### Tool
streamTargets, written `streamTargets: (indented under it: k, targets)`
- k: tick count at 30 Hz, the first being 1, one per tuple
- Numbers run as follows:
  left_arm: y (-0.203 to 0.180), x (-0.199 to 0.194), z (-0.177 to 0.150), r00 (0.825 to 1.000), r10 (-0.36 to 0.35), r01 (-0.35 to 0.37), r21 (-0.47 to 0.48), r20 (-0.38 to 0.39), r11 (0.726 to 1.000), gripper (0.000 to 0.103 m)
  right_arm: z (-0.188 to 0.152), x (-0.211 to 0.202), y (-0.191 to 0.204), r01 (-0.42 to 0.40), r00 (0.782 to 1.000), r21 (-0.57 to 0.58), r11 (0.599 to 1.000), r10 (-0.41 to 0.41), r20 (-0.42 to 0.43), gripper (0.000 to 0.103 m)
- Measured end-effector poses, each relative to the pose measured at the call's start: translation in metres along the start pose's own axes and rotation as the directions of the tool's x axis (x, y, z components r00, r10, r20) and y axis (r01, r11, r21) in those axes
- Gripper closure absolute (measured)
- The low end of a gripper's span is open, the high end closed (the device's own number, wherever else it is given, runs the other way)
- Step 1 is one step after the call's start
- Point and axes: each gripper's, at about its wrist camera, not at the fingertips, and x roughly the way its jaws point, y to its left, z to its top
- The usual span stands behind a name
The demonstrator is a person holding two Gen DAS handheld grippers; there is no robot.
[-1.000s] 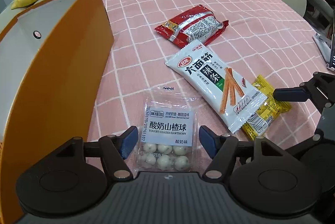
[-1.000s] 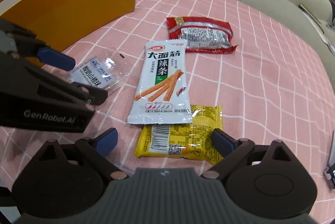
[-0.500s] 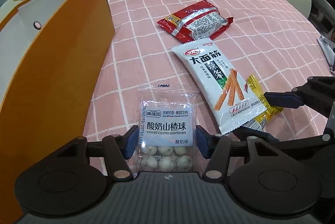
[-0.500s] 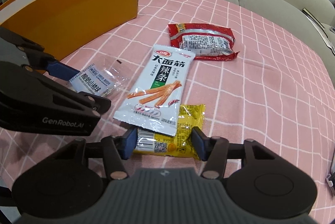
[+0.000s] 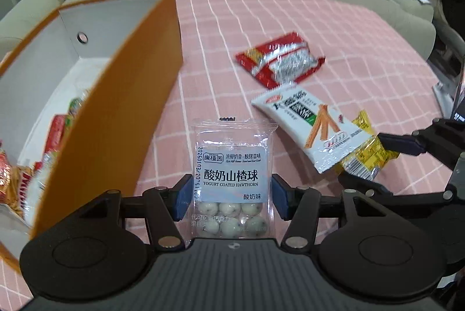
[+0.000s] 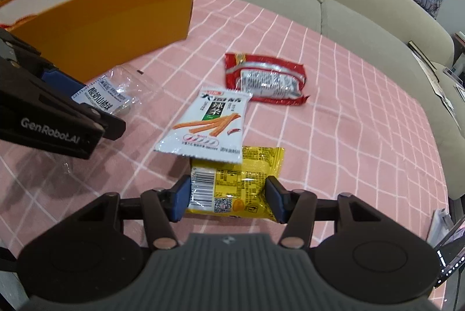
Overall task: Organize snacks
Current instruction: 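Grasp the clear hawthorn-ball packet with left tool while right tool grasps the yellow bag, then carry the hawthorn packet and yellow bag into the orange box and release both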
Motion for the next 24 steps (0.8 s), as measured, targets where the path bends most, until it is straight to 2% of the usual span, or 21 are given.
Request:
streamTargets:
  k: [8,14,24]
  targets:
    - [0.004,-0.031,0.012,0.999,-0.005,0.007,-0.026,0.046,1.000,0.039,0.001,-0.026,0.005,-0.025,0.999,0.019,1.000,0.025,0.021,0.050]
    - [0.006,-0.050,0.008,0.998,-0.012,0.015,-0.042,0.068,0.999,0.039,0.000,-0.046,0.012,-0.043,0.998,0.018,0.999,0.042,0.045,0.050]
    - [0.020,-0.086,0.005,0.992,-0.012,0.023,-0.080,0.128,0.997,0.039,0.021,-0.075,0.021,-0.075,0.989,0.029,0.997,0.071,0.130,0.050]
